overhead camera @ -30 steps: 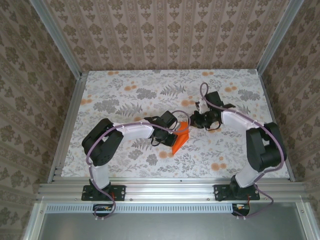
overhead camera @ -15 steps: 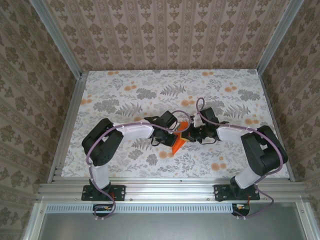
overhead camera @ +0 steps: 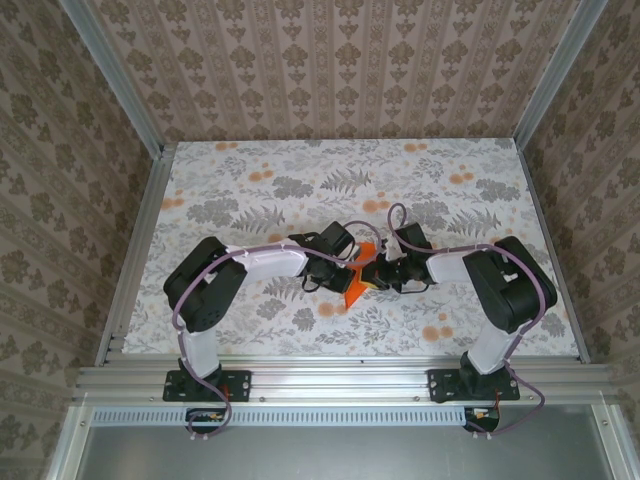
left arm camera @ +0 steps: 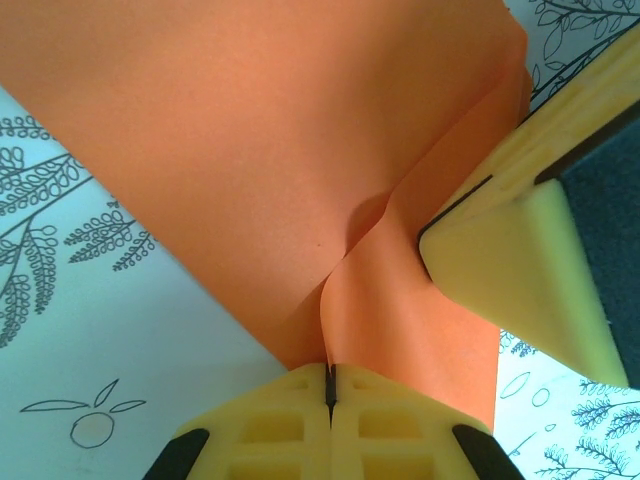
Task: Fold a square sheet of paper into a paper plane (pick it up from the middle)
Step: Third fold the triangle at the center of the table.
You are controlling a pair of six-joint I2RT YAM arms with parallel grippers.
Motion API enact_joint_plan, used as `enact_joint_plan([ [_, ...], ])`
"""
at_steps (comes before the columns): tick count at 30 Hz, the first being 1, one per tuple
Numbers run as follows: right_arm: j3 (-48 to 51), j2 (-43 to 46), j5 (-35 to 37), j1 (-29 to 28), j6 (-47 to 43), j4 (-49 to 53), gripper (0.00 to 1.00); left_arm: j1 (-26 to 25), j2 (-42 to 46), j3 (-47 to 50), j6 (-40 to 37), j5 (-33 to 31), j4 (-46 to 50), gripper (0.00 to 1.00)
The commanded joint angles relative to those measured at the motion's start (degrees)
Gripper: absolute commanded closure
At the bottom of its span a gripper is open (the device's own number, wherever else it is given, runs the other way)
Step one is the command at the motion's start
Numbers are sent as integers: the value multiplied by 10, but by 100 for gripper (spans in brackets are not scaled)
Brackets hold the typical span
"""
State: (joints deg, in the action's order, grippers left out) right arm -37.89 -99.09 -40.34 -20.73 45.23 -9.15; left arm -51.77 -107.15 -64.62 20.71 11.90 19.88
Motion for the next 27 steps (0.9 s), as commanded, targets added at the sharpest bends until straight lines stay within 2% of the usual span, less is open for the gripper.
enact_joint_plan([
  [1,10,-5,15,0,-7,2,92,0,-7,-8,-16,-16,28,100],
  [13,5,-1,86,1,-58,94,90,4,0,-9,-15,-24,28,100],
  [20,-5,23,79,1,-59,110,90,4,5,0,-8,-50,28,100],
  [27,-13,14,71,2,-59,109,89,3,5,-7,-13,-27,11,100],
])
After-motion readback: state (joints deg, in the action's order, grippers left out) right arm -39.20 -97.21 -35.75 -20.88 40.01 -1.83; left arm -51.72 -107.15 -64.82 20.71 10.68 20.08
